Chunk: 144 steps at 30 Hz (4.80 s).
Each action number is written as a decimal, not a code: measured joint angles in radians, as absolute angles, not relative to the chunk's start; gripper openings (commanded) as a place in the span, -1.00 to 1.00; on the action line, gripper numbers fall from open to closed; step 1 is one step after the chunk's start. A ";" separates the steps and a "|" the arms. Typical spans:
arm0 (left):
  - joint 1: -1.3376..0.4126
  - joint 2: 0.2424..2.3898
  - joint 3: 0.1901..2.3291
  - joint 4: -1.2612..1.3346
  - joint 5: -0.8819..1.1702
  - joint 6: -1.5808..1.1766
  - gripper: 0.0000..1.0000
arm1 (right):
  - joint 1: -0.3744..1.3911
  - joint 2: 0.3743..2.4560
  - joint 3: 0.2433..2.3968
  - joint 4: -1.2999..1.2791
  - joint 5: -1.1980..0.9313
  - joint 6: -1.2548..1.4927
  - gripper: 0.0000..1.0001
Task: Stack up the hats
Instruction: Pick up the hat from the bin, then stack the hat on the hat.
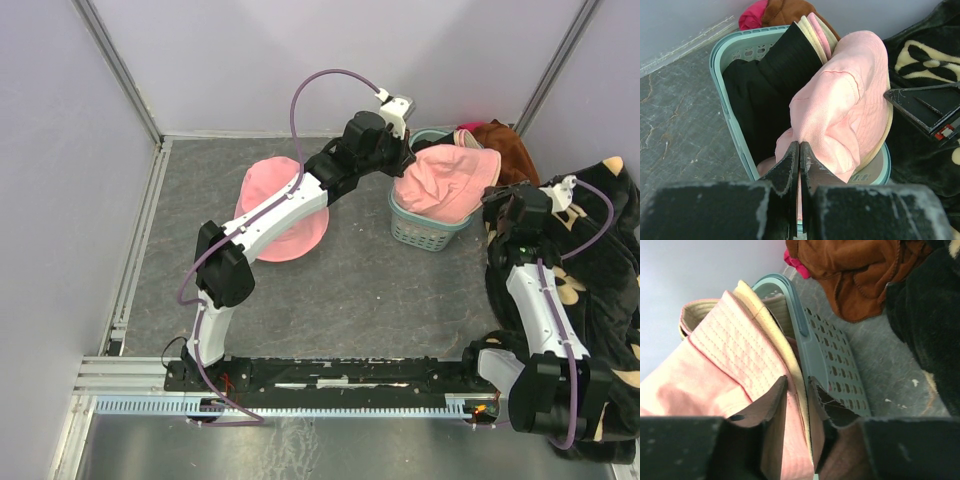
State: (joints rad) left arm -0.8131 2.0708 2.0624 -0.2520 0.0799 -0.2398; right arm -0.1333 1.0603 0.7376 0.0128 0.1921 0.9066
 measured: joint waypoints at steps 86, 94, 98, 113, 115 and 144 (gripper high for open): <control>-0.772 1.876 2.246 -0.332 -0.038 -0.234 -0.95 | -0.214 1.140 0.720 0.136 -0.001 1.047 -0.97; -0.769 1.875 2.254 -0.327 -0.024 -0.236 -0.95 | -0.214 1.144 0.715 0.232 -0.099 1.068 -0.29; -0.769 1.875 2.267 -0.338 -0.015 -0.245 -0.95 | -0.213 1.148 0.717 0.272 -0.185 1.084 -0.04; -0.769 1.949 2.281 -0.299 0.162 -0.406 -0.94 | -0.170 1.135 0.691 0.469 -0.382 1.221 0.15; -0.769 1.971 2.281 -0.286 0.181 -0.431 -0.95 | -0.167 1.141 0.671 0.501 -0.394 1.240 0.15; -0.776 2.036 2.282 -0.211 0.243 -0.553 -0.94 | -0.166 1.100 0.501 0.597 -0.408 1.261 -0.19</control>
